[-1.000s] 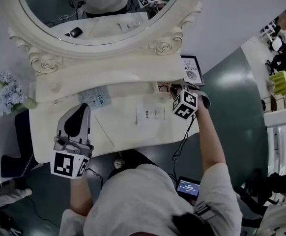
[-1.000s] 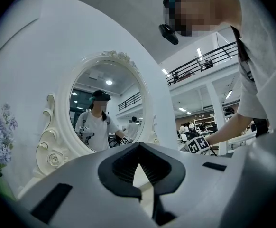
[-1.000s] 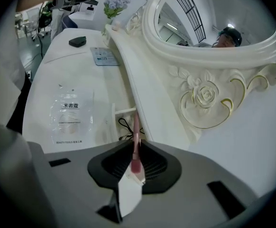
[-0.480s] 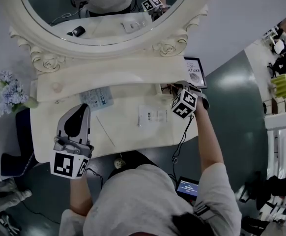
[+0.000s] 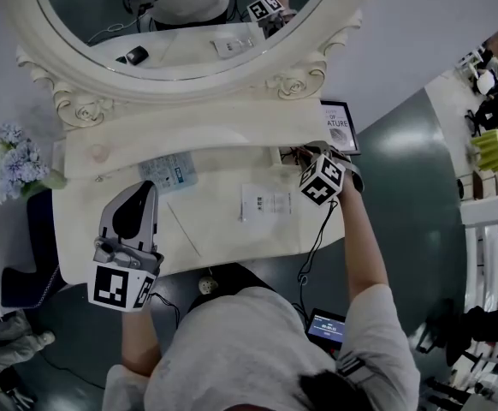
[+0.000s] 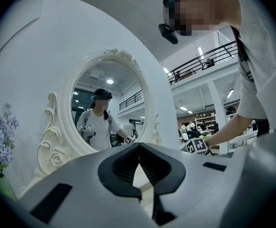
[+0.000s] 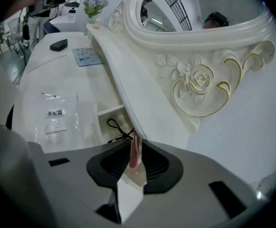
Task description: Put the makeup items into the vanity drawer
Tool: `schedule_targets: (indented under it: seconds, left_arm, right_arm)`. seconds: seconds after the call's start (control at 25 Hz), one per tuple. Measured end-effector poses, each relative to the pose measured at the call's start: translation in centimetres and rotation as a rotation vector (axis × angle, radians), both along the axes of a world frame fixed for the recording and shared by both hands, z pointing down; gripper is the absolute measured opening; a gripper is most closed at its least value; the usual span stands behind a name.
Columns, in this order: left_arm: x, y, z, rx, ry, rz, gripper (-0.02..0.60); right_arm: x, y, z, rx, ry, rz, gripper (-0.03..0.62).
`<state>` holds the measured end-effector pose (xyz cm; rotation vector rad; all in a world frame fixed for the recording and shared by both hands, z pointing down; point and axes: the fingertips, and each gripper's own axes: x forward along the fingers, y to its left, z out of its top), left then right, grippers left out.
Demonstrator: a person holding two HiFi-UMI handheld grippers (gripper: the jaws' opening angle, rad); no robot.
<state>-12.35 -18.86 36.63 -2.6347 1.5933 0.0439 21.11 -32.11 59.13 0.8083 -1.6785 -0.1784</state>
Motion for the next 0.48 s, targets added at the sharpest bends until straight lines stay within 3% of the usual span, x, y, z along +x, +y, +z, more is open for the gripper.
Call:
schedule_targets:
  seconds: [0.2, 0.32, 0.48]
  left_arm:
    - [-0.1, 0.2, -0.3, 0.003, -0.002, -0.006, 0.014]
    - [-0.2, 0.5, -0.5, 0.009, -0.004, -0.009, 0.014]
    - [-0.3, 0.8, -0.9, 0.013, -0.004, -0.016, 0.014]
  right_arm:
    - [-0.1, 0.1, -0.8, 0.0, -0.119, 0.072, 0.078]
    - [-0.3, 0.4, -1.5, 0.013, -0.211, 0.133, 0.041]
    - [-1.1, 1.0, -2.9, 0.016, -0.423, 0.215, 0.026]
